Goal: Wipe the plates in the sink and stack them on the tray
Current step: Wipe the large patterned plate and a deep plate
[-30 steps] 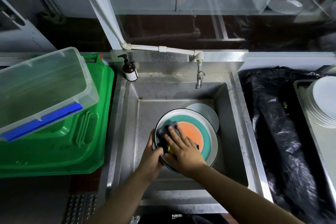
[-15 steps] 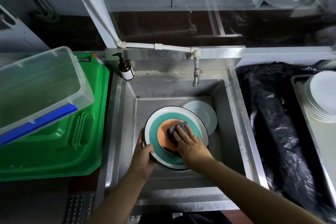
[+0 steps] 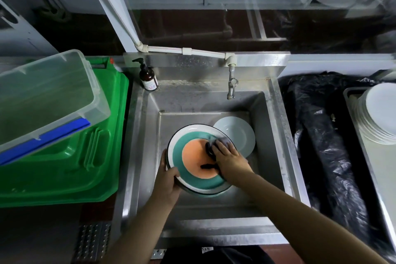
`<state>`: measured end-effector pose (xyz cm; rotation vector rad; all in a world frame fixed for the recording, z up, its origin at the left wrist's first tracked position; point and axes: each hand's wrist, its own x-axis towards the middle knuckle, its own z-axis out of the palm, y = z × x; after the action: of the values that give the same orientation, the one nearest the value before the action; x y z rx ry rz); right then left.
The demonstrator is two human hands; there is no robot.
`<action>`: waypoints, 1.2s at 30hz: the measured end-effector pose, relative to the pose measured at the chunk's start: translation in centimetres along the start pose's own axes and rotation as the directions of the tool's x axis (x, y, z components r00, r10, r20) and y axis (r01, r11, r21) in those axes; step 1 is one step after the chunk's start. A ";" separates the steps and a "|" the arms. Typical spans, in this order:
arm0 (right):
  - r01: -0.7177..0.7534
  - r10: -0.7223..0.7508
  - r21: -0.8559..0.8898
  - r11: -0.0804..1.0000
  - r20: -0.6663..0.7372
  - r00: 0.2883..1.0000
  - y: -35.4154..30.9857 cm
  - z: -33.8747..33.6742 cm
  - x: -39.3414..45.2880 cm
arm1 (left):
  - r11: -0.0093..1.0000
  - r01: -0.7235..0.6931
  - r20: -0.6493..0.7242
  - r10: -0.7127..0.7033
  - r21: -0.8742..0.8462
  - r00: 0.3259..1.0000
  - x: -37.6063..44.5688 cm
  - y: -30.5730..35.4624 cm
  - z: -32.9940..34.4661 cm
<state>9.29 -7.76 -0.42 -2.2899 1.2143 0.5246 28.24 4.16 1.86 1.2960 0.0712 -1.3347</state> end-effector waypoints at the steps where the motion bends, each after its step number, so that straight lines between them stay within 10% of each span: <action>1: 0.002 -0.002 0.001 1.000 0.022 1.000 -0.6 0.4 -0.8 | 1.000 -0.008 -0.026 0.007 -0.013 1.000 0.5 0.0 0.1; 6: 0.134 -0.137 0.052 0.990 0.045 0.990 -4.6 0.2 -5.1 | 0.996 0.021 -0.128 -0.032 -0.086 0.991 1.9 -0.4 0.5; 17: 0.408 -0.500 -0.415 0.813 -0.139 0.855 -1.4 -1.0 -4.5 | 0.955 0.271 -0.072 -0.264 0.123 0.962 2.5 1.1 1.2; 19: 0.446 -0.509 -0.382 0.809 -0.076 0.858 -1.1 -3.3 -3.9 | 0.854 0.351 -0.070 -0.351 0.384 0.934 2.9 1.6 0.8; 22: 0.476 -0.461 -0.303 0.825 0.125 0.878 -0.9 -7.3 -3.1 | 0.401 -0.012 0.097 -0.191 0.916 0.977 4.3 2.4 -0.3; 27: 0.502 -0.455 -0.151 0.851 0.264 0.851 -1.0 -10.8 -1.7 | 0.198 -0.323 0.378 -0.413 0.925 0.829 2.9 3.7 0.3; 36: 0.529 -0.473 -0.177 0.830 0.278 0.836 -0.4 -10.6 1.3 | -0.062 -0.453 0.399 -0.379 0.889 0.835 3.8 2.6 3.3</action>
<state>11.43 -14.60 7.47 -2.5420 0.4136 0.7343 29.41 -1.37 2.14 1.9557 -1.8540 -1.6493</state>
